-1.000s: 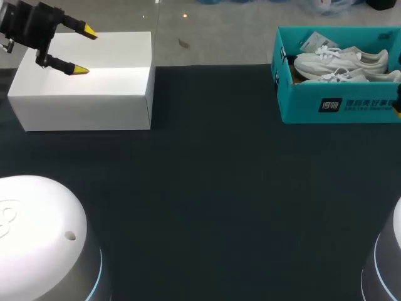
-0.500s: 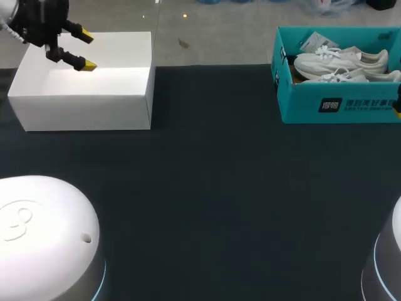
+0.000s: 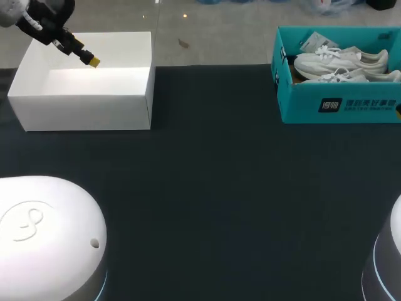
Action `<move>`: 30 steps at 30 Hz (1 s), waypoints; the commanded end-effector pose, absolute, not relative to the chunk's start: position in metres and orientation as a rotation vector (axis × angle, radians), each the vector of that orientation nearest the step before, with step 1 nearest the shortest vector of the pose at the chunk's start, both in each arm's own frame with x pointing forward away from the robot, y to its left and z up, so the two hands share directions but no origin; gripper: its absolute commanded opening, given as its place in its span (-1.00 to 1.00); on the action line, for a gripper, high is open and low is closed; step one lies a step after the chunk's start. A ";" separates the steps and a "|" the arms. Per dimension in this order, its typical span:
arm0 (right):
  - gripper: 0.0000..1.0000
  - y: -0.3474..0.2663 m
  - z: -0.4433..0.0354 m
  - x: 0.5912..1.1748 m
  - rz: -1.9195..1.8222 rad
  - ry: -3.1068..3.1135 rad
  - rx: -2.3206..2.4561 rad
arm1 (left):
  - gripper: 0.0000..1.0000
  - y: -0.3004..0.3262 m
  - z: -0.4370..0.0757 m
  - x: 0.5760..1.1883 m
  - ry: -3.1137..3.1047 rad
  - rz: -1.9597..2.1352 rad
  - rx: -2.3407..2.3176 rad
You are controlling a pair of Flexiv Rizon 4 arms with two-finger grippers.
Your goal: Take the shoe out of the shoebox, open the shoe tongue, remove and reinsert the insole, then place the shoe into the shoebox
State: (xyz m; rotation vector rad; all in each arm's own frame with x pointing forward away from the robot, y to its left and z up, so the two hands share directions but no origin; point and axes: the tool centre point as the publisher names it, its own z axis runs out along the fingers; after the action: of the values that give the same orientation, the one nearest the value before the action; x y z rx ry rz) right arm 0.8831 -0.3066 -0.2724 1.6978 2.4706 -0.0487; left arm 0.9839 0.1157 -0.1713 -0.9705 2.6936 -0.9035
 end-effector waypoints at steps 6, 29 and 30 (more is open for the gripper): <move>1.00 -0.307 -0.275 0.881 -0.091 2.498 1.677 | 1.00 0.119 -0.187 0.993 2.512 -0.925 -1.605; 1.00 -0.297 -0.273 0.883 -0.138 2.474 1.554 | 1.00 0.096 -0.175 1.012 2.483 -0.203 -1.930; 1.00 -0.298 -0.272 0.883 -0.143 2.475 1.555 | 1.00 0.096 -0.176 1.014 2.441 -0.156 -1.989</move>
State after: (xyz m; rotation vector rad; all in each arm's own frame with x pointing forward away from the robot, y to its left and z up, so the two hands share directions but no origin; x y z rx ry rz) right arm 0.8846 -0.3017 -0.2758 1.5586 2.4898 -0.1209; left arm 0.9964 0.1056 -0.1813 -1.6078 2.5101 -0.7345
